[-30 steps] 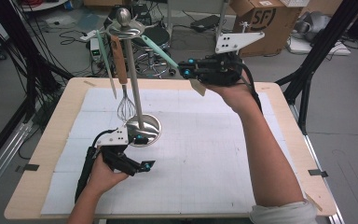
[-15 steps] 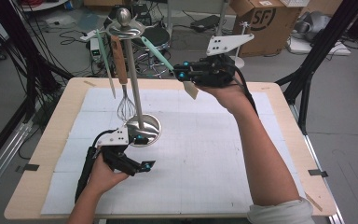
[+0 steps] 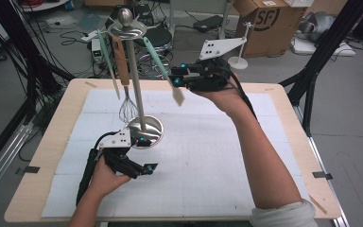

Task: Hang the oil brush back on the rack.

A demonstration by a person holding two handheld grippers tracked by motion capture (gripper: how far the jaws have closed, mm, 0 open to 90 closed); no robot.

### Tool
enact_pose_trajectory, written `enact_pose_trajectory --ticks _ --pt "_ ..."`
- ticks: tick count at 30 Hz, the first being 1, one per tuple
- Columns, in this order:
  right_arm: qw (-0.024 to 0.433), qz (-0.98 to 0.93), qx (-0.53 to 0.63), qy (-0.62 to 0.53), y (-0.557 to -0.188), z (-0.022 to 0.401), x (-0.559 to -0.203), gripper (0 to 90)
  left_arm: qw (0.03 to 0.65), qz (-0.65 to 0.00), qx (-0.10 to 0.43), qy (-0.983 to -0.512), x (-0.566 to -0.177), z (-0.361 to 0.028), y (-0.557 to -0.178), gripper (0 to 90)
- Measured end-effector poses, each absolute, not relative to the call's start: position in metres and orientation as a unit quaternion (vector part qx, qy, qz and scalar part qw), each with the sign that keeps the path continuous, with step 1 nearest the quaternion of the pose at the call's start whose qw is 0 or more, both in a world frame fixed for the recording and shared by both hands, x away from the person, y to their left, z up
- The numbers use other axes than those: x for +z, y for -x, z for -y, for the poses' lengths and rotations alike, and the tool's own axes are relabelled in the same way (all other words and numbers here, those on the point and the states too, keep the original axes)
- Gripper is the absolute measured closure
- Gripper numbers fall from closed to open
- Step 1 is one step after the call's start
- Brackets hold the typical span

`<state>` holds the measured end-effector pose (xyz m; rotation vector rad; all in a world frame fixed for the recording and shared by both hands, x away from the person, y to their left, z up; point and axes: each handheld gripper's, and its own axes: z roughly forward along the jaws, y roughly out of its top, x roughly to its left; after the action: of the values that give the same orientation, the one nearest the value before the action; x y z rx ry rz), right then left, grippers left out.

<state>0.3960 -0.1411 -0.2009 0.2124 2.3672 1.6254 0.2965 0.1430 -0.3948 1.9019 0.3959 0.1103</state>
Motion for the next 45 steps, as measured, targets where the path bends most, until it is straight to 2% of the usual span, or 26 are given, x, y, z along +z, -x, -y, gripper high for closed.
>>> enact_pose_trajectory --ticks 10,22,29,45 --pt "0.112 -0.809 0.573 -0.067 -0.39 0.147 -0.2 59.9 0.562 -0.169 0.046 -0.808 -0.395 -0.143 -0.296 15.0" --pt "0.093 -0.799 0.589 -0.079 -0.383 0.177 -0.213 48.6 0.559 -0.171 0.044 -0.81 -0.397 -0.142 -0.298 15.0" --pt "0.097 -0.797 0.589 -0.091 -0.378 0.193 -0.225 41.0 0.559 -0.172 0.044 -0.81 -0.397 -0.141 -0.299 15.0" --pt "0.111 -0.798 0.577 -0.134 -0.358 0.227 -0.261 32.8 0.56 -0.171 0.042 -0.81 -0.397 -0.141 -0.299 15.0"
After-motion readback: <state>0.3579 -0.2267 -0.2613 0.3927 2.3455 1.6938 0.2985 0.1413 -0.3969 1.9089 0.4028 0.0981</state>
